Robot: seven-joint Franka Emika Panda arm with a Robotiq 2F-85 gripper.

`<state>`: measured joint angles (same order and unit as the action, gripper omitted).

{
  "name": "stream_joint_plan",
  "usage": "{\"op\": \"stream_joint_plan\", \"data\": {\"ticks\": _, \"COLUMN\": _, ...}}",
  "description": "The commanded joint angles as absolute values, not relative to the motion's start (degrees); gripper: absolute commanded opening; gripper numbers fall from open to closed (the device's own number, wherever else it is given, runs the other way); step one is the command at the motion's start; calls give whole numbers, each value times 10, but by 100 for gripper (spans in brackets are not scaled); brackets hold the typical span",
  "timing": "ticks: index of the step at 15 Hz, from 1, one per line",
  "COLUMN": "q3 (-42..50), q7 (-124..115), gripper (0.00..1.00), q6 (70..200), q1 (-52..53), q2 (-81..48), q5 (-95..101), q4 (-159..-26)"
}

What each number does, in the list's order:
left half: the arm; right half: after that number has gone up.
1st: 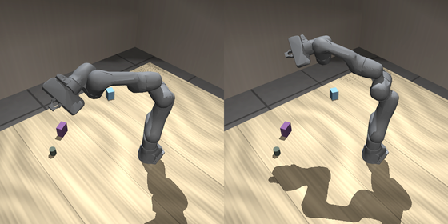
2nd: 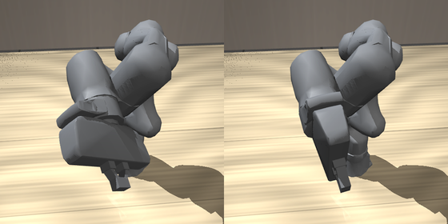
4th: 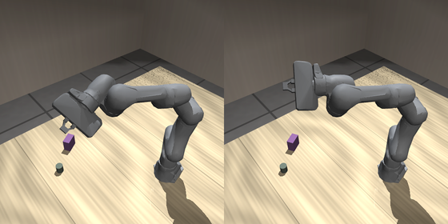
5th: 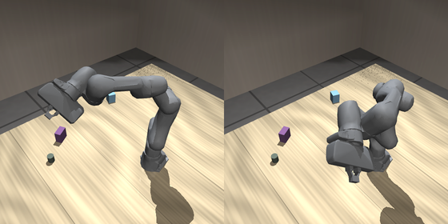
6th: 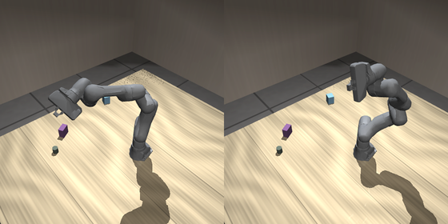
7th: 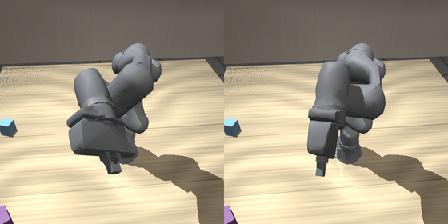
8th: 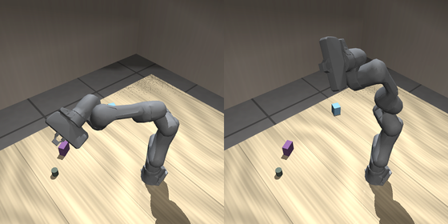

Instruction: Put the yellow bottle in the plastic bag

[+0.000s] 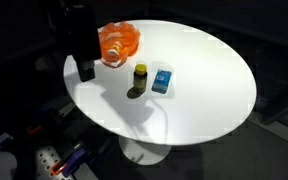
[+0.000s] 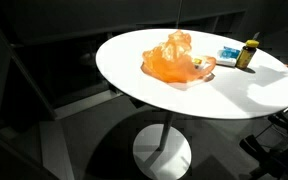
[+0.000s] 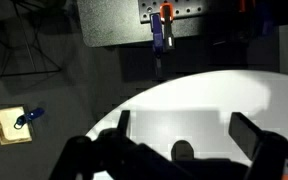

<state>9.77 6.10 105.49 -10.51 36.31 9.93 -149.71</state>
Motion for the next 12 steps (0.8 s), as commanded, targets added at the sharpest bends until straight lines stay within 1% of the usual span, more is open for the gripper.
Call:
{"op": "stream_joint_plan", "data": {"ticks": 1, "q3": 99, "q7": 61, "gripper": 100, "q6": 1054, "q1": -104, "q2": 363, "q5": 100, "q4": -1496}}
{"op": "stream_joint_plan", "data": {"ticks": 6, "q3": 96, "q7": 52, "gripper": 100, "q6": 1051, "q1": -102, "q2": 348, "q5": 93, "q4": -1480}}
{"op": "stream_joint_plan", "data": {"ticks": 12, "q3": 84, "q7": 30, "gripper": 100, "q6": 1047, "q1": -89, "q2": 270, "q5": 78, "q4": -1405}}
